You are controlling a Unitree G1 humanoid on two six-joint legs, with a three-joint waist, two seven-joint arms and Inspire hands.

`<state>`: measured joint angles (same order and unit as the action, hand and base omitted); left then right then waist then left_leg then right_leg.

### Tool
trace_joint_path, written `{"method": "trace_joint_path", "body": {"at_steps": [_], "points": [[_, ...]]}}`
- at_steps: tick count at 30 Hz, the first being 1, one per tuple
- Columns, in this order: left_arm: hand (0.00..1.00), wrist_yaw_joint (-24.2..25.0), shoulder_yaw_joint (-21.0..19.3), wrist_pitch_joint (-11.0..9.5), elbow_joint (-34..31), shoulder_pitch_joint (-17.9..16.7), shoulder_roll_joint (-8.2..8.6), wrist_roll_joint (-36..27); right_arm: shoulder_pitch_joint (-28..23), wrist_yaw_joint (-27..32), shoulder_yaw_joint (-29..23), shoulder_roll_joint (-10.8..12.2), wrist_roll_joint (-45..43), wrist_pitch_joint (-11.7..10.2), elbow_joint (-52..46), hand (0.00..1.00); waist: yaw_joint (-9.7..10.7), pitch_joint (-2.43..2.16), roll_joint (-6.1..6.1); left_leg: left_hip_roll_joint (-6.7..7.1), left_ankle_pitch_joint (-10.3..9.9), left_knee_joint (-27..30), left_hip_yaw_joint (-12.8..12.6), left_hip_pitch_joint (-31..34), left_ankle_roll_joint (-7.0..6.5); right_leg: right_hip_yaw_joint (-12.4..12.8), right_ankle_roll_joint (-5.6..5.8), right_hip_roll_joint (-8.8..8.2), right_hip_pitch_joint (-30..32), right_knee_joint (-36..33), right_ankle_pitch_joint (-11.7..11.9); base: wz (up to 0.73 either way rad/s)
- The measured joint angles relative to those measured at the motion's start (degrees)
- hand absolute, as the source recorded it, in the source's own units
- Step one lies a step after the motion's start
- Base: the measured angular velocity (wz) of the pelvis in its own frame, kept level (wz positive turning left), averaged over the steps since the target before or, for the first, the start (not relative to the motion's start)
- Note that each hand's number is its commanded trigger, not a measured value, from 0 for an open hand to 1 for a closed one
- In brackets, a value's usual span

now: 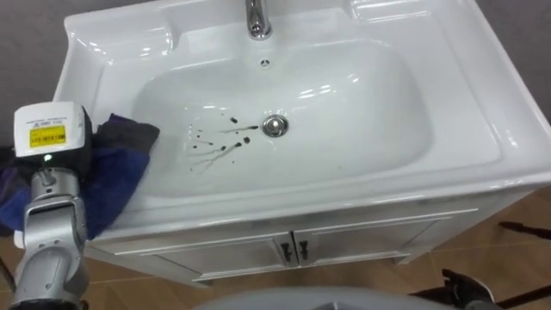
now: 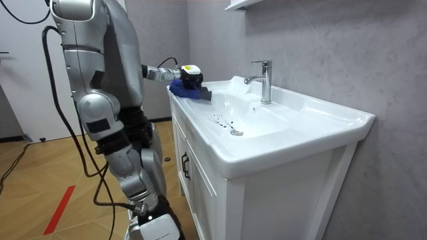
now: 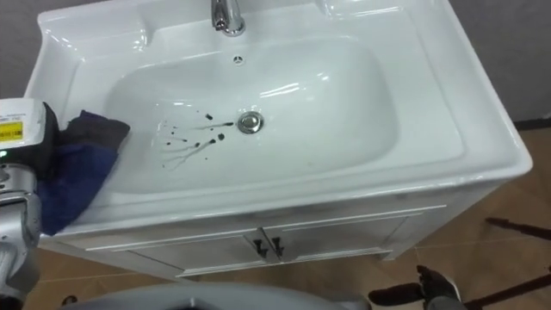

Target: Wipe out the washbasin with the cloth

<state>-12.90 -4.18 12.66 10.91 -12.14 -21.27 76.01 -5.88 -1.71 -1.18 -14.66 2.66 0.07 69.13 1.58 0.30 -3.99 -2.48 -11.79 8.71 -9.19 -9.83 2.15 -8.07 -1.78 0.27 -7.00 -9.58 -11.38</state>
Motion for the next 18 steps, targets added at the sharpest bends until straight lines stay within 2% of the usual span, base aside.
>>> {"method": "trace_joint_path", "body": {"at_steps": [5,9,18], "points": [[1.0,-5.0,0.69,0.05,2.24,-0.47,0.62,0.64,-1.14,-0.79,0.03,0.0,-0.31,0.01,-0.01,0.0,0.15,0.02,-0.03,0.04,0.0,-0.16,-0.08,-0.75,0.0,0.26,0.02,0.0,-0.46,0.01,0.02,-0.02],[1.0,-9.89,0.95,0.09,4.65,-1.03,1.42,0.73,-2.0,-0.83,0.01,0.01,-3.22,0.08,-0.05,0.0,1.23,0.02,-0.02,0.05,0.0,-0.31,-0.28,-0.87,0.0,0.22,0.02,-0.03,-0.52,-0.09,0.02,0.0],[1.0,-15.1,0.9,0.12,8.21,-0.97,1.64,0.63,-2.61,-0.84,0.0,0.03,-5.45,1.36,-0.08,0.0,2.85,0.0,0.05,0.05,0.0,-0.3,-0.36,-1.07,-0.01,0.37,0.12,-0.03,-0.4,-0.19,0.07,0.0]]}}
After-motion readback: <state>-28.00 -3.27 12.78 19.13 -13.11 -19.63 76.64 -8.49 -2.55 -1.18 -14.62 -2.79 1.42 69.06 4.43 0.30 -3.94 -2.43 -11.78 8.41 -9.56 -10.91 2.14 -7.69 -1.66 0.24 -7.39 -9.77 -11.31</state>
